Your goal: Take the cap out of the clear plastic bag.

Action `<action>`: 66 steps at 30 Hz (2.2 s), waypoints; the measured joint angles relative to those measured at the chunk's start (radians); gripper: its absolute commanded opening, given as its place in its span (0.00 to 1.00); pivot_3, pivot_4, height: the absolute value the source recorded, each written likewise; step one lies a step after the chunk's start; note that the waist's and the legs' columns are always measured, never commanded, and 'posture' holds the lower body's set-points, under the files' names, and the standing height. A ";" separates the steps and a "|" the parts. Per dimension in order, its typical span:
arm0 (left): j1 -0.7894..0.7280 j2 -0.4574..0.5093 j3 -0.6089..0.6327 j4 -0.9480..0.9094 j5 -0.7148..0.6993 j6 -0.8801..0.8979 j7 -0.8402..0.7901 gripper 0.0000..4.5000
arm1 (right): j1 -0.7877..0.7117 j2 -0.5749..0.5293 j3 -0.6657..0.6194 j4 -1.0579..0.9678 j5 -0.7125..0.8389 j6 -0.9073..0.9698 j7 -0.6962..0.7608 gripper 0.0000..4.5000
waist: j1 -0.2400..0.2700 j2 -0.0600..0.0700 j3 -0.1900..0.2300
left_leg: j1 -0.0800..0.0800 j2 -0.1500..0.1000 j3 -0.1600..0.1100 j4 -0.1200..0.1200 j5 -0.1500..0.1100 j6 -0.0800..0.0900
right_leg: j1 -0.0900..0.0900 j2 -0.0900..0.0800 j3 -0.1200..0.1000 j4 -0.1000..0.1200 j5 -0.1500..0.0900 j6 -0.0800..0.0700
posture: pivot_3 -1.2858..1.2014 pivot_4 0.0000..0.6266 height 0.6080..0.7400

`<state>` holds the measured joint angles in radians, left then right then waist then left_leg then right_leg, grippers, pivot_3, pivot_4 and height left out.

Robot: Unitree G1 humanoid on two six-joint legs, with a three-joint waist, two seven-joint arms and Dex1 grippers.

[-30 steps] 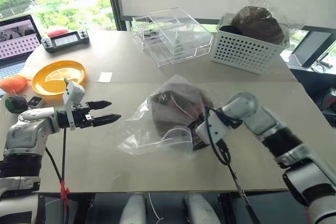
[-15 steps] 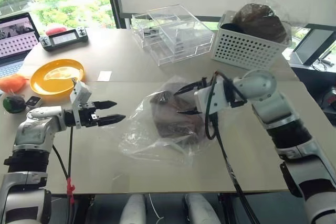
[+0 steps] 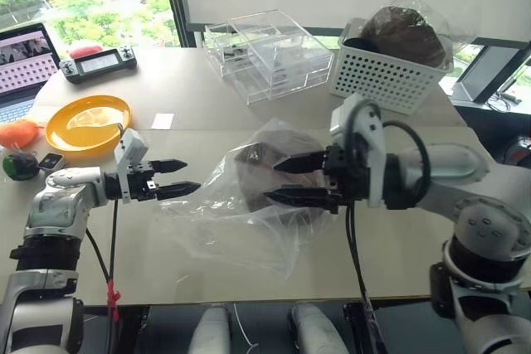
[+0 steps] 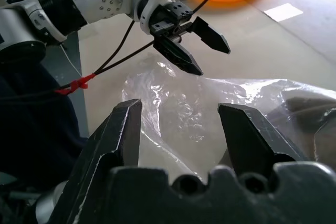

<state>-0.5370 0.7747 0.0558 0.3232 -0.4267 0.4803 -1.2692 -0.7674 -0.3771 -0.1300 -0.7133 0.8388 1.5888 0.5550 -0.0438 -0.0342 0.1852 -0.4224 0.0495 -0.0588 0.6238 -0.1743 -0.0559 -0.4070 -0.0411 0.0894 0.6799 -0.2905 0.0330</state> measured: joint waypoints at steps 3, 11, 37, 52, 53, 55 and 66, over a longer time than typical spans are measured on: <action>-0.028 -0.006 -0.013 0.019 0.008 0.000 -0.006 1.00 | 0.000 0.026 0.002 0.010 0.026 0.018 -0.082 0.64 | 0.004 0.000 0.000 | -0.002 0.000 0.000 0.000 0.000 0.000 | -0.001 0.000 0.000 -0.001 0.000 0.000 | 0.52 0.24 0.96; -0.128 -0.032 -0.062 0.103 0.046 -0.022 -0.054 1.00 | -0.044 -0.153 0.009 0.062 0.298 0.018 -0.141 0.64 | 0.000 0.000 0.000 | -0.002 0.000 0.000 0.000 0.000 0.000 | -0.001 -0.001 0.000 -0.002 0.000 0.000 | 0.52 0.24 0.96; -0.218 -0.104 -0.132 0.193 0.114 -0.110 -0.193 1.00 | 0.229 -0.589 0.153 0.184 -0.051 -0.377 0.077 0.64 | 0.008 -0.001 0.000 | -0.002 -0.001 0.000 0.003 -0.001 0.001 | 0.000 -0.001 0.000 -0.002 -0.002 0.003 | 0.52 0.24 0.96; -0.277 -0.147 -0.094 0.265 0.108 -0.111 -0.140 1.00 | 0.481 0.124 -0.517 0.213 0.234 -0.029 -0.430 0.64 | -0.002 0.002 0.002 | -0.001 -0.001 0.000 0.002 -0.001 0.002 | 0.001 0.000 0.001 0.000 0.000 0.001 | 0.52 0.24 0.96; -0.266 -0.133 -0.086 0.238 0.104 -0.099 -0.141 1.00 | 0.496 0.131 -0.556 0.228 0.273 0.000 -0.459 0.64 | -0.001 0.002 0.002 | -0.002 -0.001 0.000 0.002 -0.001 0.002 | 0.001 -0.001 0.002 -0.001 0.000 0.002 | 0.52 0.24 0.96; -0.249 -0.110 -0.071 0.211 0.095 -0.084 -0.144 1.00 | 0.507 0.129 -0.601 0.251 0.323 0.015 -0.493 0.64 | 0.000 0.002 0.002 | -0.001 -0.001 0.000 0.002 -0.001 0.002 | 0.001 -0.001 0.001 -0.001 0.000 0.002 | 0.52 0.24 0.96; -0.156 -0.048 -0.012 0.009 0.032 0.022 -0.109 1.00 | 0.406 0.284 -0.480 0.437 0.496 -0.073 -0.731 0.64 | -0.027 0.002 0.002 | 0.000 0.000 0.001 0.001 -0.001 0.002 | 0.001 0.000 0.002 0.000 0.000 0.002 | 0.52 0.24 0.96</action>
<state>-0.6926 0.7265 0.0436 0.3322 -0.3950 0.5028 -1.3778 -0.3613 -0.0933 -0.6105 -0.2759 1.3353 1.5161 -0.1757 -0.0711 -0.0323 0.1869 -0.4226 0.0490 -0.0579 0.6248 -0.1752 -0.0541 -0.4059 -0.0410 0.0918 0.6795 -0.2907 0.0346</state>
